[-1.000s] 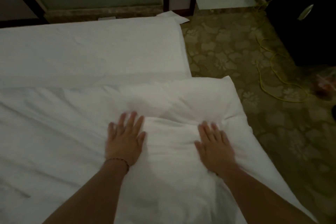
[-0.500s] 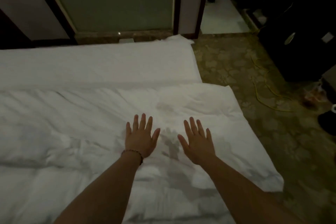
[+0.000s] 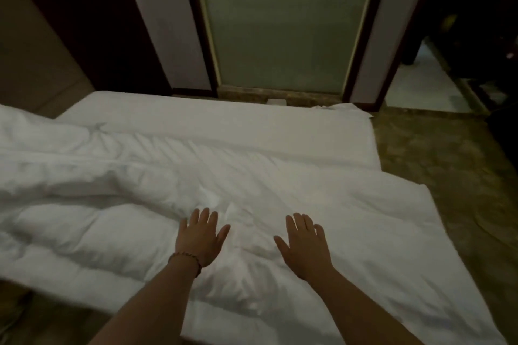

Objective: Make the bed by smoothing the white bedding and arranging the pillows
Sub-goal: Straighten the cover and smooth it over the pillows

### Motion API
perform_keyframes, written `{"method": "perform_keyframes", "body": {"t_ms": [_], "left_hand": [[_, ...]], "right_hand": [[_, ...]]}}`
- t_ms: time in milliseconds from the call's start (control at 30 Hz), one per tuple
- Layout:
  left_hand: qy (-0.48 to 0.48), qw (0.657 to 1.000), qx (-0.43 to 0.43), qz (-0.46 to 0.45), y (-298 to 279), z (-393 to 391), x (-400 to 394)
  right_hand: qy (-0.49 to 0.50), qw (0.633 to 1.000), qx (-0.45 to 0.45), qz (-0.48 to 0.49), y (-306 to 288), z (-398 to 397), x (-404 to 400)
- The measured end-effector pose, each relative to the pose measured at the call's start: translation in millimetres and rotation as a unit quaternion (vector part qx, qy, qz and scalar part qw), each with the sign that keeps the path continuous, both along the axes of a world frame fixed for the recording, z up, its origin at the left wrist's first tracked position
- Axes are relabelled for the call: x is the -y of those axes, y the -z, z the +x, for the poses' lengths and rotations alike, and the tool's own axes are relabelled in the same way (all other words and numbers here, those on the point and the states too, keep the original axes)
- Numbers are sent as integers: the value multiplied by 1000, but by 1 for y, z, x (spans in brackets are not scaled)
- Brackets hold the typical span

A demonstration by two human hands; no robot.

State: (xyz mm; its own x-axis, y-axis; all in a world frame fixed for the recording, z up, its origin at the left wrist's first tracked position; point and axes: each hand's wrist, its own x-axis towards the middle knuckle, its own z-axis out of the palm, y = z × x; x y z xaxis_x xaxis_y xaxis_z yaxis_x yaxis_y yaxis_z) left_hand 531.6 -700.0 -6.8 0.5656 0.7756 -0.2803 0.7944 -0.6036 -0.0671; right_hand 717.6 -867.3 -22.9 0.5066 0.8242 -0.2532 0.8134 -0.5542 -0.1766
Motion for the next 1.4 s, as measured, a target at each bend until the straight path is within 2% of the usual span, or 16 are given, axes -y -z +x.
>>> {"method": "perform_keyframes", "body": {"t_ms": [133,300,433,500,633,800,1033,1133,1400], "left_hand": [[-13,1000,-10,-3,16,-58,-27],[1,1000,-4,3,47,-93,-131],[82,995,-1,53,78,-83,-241],[101,993,-3,55,91,-70,-282],[145,988,3,50,118,-40,-339],[129,992,-5,-4,160,-47,-348],[107,994,5,-17,178,-105,-312],[100,995,-2,-11,171,-118,-303],[63,992,100,43,87,-137,-286]], "right_hand": [[-35,999,-17,-29,20,-49,-29],[-35,999,-13,-27,65,-86,-101],[4,999,-10,-31,99,-100,-172],[-7,999,-11,-38,114,-102,-203],[45,999,18,-17,144,-101,-251],[71,995,60,-23,181,-111,-270],[58,997,41,-17,197,-147,-247],[59,998,15,-37,179,-150,-242],[26,993,79,90,72,-140,-231]]}}
